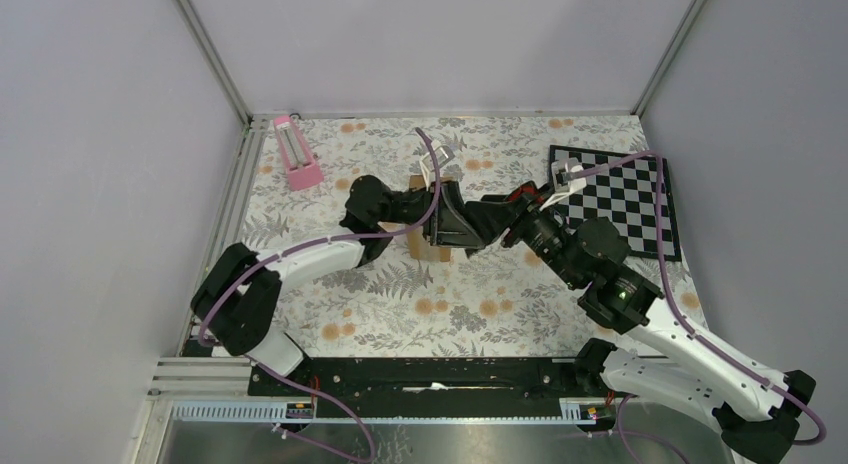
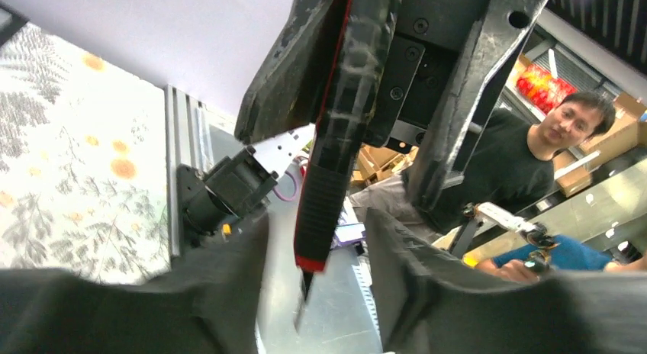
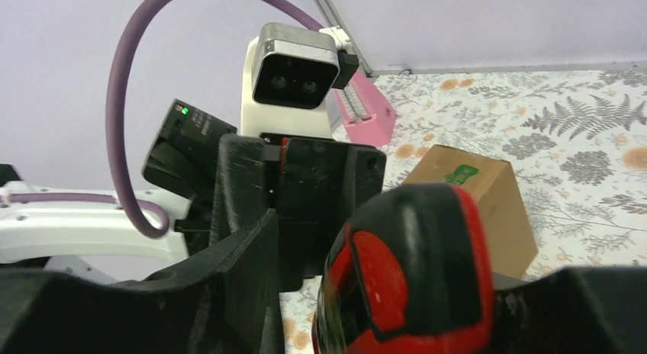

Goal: Unpack the express box

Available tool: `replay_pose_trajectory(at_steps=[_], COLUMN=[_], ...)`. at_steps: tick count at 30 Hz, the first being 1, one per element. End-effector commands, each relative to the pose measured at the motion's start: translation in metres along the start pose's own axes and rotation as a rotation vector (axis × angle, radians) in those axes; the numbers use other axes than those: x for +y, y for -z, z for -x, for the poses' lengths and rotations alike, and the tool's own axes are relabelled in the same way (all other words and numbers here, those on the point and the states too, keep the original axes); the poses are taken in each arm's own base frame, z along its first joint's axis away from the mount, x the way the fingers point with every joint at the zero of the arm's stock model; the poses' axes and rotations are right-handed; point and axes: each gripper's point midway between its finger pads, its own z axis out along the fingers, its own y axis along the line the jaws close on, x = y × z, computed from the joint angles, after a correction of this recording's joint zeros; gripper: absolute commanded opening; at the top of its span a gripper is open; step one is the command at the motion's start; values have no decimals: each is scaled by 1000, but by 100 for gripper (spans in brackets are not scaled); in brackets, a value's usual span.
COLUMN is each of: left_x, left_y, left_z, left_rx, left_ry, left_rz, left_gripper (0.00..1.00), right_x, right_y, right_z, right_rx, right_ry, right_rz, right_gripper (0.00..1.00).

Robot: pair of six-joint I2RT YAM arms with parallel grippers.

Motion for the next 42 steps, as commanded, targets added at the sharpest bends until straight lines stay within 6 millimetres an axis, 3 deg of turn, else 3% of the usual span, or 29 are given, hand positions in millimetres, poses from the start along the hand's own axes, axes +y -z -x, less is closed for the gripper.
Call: replay_pose_trajectory(at_steps=[1, 2, 4, 8, 12, 14, 15, 17, 20, 25, 29, 36, 42], left_x=[0, 6, 27, 50, 58, 71, 69, 57, 41, 0, -27, -34, -38], left_y=[15, 21, 37, 85, 84, 90, 91, 83, 72, 52, 46, 24, 13], left_z=[21, 25, 30, 61, 57, 44, 40, 27, 18, 16, 14, 4, 3], left_rx=[-69, -87, -113, -267, -240, -196, -182, -138, -101, -86, -98, -59, -71], left_ry=[-62, -65, -96, -64, -37, -16, -28, -55, -91, -152, -194, -165, -145], left_rz=[137, 209, 411, 688, 685, 730, 720, 617, 471, 203, 67, -14, -61], left_gripper=[65, 74, 82, 83, 79, 80, 82, 87, 88, 87, 87, 84, 77], right_x=[0, -2, -4, -9, -8, -30, -41, -44, -24, 7, 19, 44, 49], right_y=[4, 5, 7, 4, -1, -3, -2, 1, -3, -11, -13, -16, -16], right_z=[41, 45, 50, 51, 46, 28, 18, 13, 34, 47, 57, 73, 79], right_rx=[-99, -105, -115, -112, -96, -35, 6, 9, -45, -49, -71, -110, -134], right_ry=[93, 113, 141, 169, 148, 161, 169, 159, 109, 44, 12, -53, -75], right_rz=[-53, -68, -86, -112, -111, -205, -258, -258, -201, -89, -44, 54, 75], right_gripper=[0, 0, 0, 0, 0, 0, 0, 0, 0, 0, 0, 0, 0])
